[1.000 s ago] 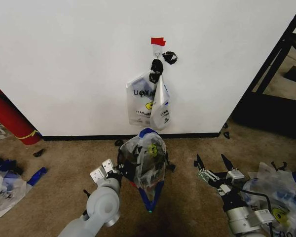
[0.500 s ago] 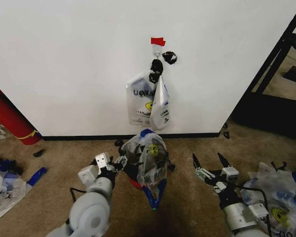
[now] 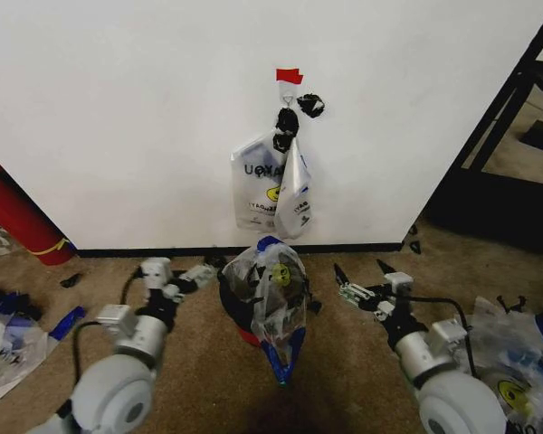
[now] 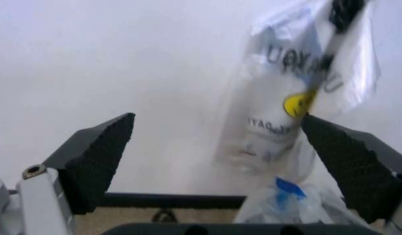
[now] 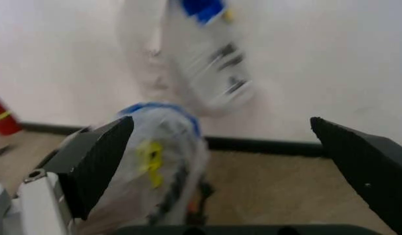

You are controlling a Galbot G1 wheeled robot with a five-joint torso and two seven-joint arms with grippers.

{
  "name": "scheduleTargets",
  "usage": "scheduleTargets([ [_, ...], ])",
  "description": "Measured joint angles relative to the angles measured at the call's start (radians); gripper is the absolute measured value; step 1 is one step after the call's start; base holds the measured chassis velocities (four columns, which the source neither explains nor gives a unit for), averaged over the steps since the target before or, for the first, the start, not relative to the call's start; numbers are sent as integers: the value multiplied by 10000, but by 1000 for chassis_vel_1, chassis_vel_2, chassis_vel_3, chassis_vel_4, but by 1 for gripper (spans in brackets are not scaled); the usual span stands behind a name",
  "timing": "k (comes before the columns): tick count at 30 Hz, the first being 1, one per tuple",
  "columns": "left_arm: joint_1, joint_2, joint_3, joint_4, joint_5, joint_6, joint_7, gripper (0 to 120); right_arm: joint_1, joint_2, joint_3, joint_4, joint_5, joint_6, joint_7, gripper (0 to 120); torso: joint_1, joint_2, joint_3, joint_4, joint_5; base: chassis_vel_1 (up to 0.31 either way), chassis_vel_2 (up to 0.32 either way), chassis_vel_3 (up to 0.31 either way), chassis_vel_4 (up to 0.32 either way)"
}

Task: Pick up the garbage bag from the wall and place it over the trash bin.

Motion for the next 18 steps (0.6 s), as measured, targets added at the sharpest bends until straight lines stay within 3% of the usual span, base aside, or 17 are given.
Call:
scheduleTargets([
  [4, 317, -77, -201, -124, 100, 1, -38, 100, 961, -110, -670, -258, 833, -746, 122, 100, 0, 0, 0, 3, 0, 0, 0, 0, 0],
  [9, 464, -183, -216, -329, 188, 158, -293, 100, 2865, 72, -1795, -579, 2335, -2305, 1486, 100, 0, 0, 0, 2, -2, 0, 0, 0, 0],
  [14, 723, -182, -418, -405, 179, 236, -386, 100, 3671, 353, -2310, -574, 3520, -3567, 2907, 100, 0, 0, 0, 2, -1, 0, 0, 0, 0],
  [18, 914, -192, -539, -419, 142, 244, -415, 100, 3990, 597, -2520, -678, 4208, -3987, 3604, 100, 0, 0, 0, 3, -2, 0, 0, 0, 0],
])
